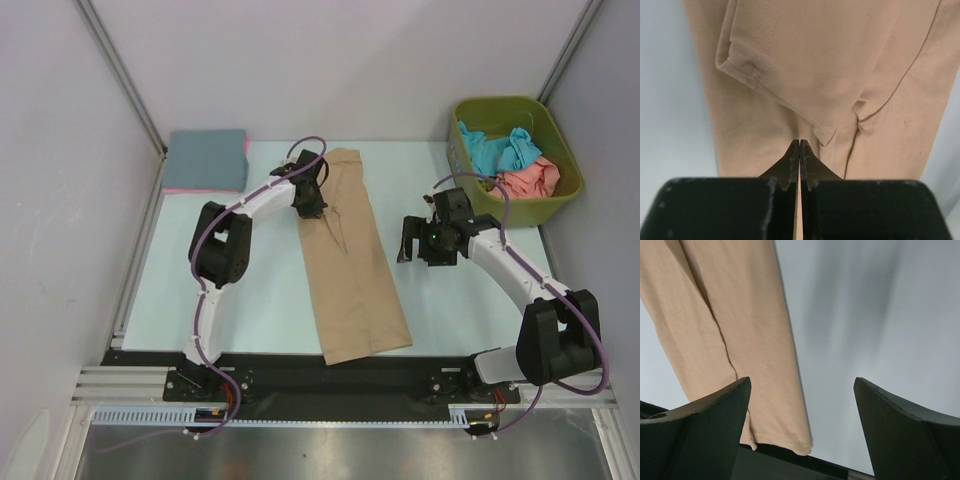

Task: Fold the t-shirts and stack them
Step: Fold the tshirt

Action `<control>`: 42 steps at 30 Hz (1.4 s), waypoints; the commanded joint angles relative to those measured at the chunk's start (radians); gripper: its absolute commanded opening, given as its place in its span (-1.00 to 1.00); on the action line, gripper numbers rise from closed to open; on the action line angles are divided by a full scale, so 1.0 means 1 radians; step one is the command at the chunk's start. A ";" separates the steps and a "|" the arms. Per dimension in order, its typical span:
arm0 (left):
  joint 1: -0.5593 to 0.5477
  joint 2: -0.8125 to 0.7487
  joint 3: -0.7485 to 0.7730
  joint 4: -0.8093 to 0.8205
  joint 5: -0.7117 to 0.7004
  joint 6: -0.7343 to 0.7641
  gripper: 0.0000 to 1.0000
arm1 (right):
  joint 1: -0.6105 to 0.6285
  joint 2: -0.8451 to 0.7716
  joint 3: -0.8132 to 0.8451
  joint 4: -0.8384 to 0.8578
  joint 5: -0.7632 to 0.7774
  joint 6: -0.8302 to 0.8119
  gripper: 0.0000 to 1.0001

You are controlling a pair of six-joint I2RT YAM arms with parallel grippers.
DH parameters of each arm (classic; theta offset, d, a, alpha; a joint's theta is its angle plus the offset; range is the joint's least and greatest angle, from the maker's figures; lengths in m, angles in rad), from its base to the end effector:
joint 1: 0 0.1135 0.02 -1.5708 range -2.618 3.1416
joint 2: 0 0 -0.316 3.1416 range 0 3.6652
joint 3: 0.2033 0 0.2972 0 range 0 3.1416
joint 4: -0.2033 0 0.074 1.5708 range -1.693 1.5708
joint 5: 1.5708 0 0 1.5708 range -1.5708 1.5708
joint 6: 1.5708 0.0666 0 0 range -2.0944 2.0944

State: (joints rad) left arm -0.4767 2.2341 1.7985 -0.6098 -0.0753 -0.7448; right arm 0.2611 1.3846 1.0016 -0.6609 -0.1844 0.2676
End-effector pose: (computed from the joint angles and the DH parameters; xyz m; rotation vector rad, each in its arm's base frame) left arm 0.5125 -0.2590 0.1726 -0.3808 2.6228 -0.3269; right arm 0.3099 0.0954 0.2504 -0.0574 2.6493 0.4231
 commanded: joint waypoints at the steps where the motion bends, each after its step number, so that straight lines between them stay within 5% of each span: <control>1: -0.003 0.024 0.087 0.013 -0.006 -0.018 -1.00 | -0.006 -0.025 -0.008 0.007 -0.009 -0.018 0.81; 30: -0.045 0.110 0.141 0.131 0.141 -0.084 -0.99 | -0.023 -0.061 -0.050 0.018 -0.013 -0.030 0.82; 42: -0.045 -0.080 0.013 0.134 0.014 0.016 -0.98 | -0.026 -0.055 -0.047 0.029 -0.021 -0.025 0.82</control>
State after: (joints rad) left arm -0.5171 2.2707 1.7996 -0.4995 0.0101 -0.7856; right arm 0.2394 1.3495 0.9493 -0.6540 -0.1921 0.2520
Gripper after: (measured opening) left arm 0.008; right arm 0.908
